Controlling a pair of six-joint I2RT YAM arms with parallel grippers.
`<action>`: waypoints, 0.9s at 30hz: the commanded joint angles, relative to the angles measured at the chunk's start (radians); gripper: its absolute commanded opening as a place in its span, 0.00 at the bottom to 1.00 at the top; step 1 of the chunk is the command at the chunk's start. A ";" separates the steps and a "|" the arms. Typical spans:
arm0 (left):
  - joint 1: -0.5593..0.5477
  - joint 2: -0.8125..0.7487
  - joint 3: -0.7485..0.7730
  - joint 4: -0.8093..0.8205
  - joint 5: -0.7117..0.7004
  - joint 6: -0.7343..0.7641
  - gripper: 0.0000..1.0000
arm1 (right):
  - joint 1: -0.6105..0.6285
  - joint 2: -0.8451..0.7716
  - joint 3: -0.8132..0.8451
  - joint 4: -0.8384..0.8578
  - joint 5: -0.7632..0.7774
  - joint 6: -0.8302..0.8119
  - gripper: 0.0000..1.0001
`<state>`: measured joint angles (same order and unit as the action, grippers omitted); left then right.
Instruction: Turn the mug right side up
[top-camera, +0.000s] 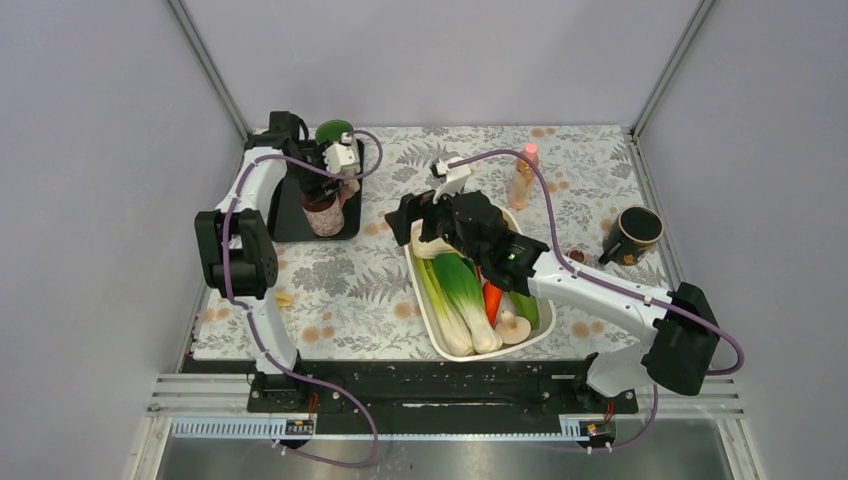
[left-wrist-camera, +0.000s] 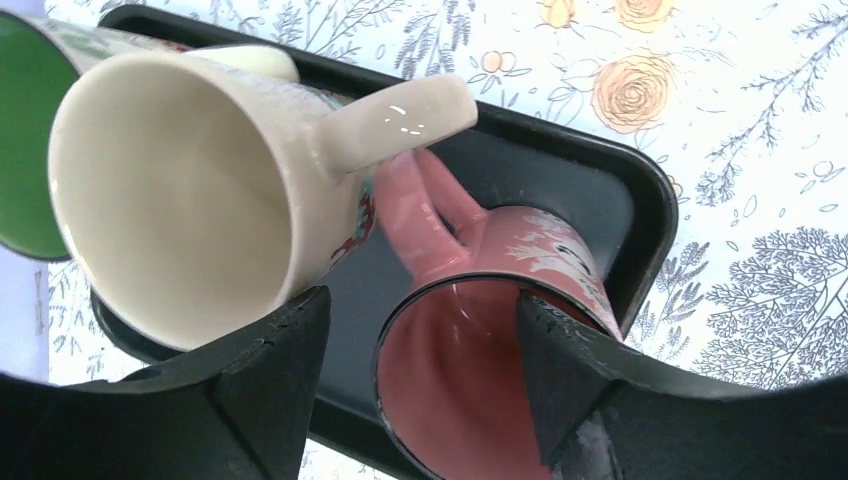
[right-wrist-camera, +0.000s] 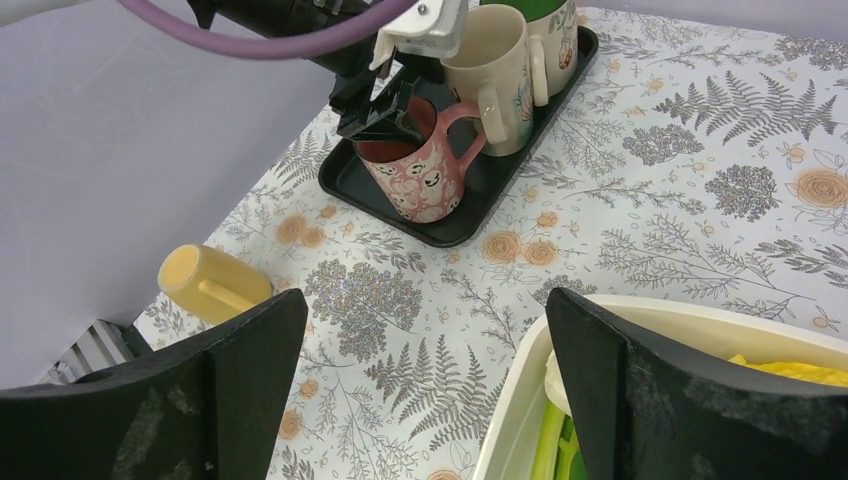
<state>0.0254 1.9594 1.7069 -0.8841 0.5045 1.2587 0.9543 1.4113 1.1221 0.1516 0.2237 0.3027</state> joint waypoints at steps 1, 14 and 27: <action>0.020 -0.030 0.061 0.079 0.004 -0.079 0.72 | -0.002 -0.029 0.002 0.022 0.015 -0.024 1.00; 0.087 -0.512 -0.247 -0.002 -0.362 -0.577 0.99 | -0.002 -0.071 -0.045 -0.039 -0.023 -0.071 0.99; 0.021 -0.924 -0.871 -0.004 -0.452 -0.069 0.99 | -0.002 -0.077 -0.021 -0.238 -0.003 -0.094 0.99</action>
<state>0.1120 1.1637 0.9001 -0.8921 0.1062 0.8856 0.9543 1.3506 1.0611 0.0128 0.2150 0.2276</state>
